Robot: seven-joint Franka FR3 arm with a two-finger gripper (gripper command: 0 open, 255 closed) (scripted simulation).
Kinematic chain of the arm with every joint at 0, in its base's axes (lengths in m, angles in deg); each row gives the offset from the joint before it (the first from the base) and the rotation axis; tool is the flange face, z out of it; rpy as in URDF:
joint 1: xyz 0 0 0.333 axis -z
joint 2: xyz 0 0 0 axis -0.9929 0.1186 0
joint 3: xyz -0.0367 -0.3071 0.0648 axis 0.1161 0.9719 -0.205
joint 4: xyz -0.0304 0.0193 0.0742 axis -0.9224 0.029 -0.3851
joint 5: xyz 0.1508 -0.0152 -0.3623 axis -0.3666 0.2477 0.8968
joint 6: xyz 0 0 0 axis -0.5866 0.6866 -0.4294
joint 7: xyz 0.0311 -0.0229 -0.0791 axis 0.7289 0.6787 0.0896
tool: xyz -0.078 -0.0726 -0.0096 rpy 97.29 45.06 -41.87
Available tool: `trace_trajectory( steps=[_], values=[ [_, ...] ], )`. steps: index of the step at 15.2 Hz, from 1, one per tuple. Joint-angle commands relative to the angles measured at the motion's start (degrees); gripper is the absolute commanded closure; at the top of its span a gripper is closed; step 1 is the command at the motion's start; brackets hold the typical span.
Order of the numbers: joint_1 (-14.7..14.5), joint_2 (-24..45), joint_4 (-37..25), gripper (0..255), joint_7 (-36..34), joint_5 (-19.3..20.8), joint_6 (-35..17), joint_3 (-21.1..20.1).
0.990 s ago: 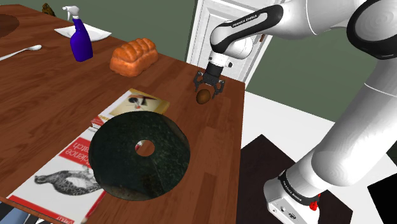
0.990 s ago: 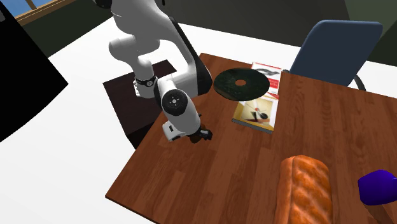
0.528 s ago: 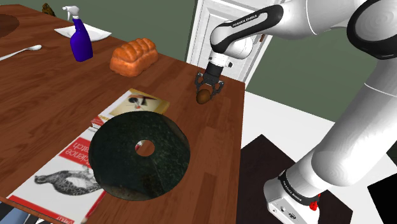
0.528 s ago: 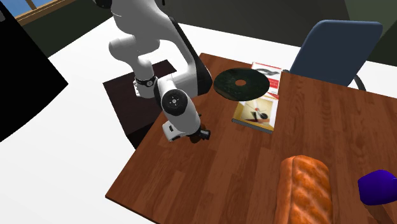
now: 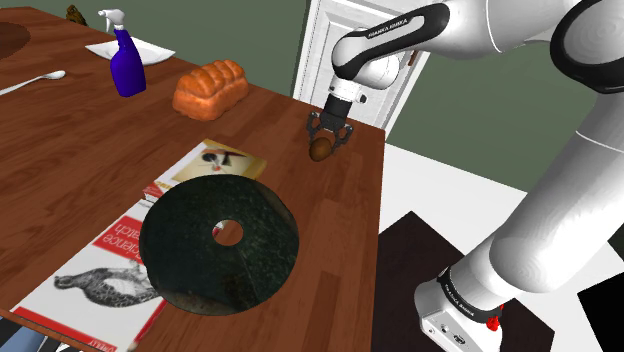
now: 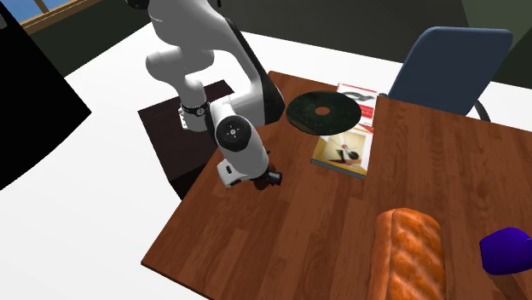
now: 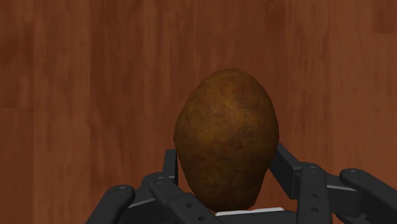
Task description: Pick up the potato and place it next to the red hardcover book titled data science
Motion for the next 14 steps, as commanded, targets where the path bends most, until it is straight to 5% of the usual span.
trace_trajectory(
  steps=[1,14],
  values=[
    [0.0,-0.8,-0.6,255,-0.4,0.2,1.4,0.1],
    [0.2,-5.3,-5.2,255,-2.7,1.3,10.3,0.3]
  ],
)
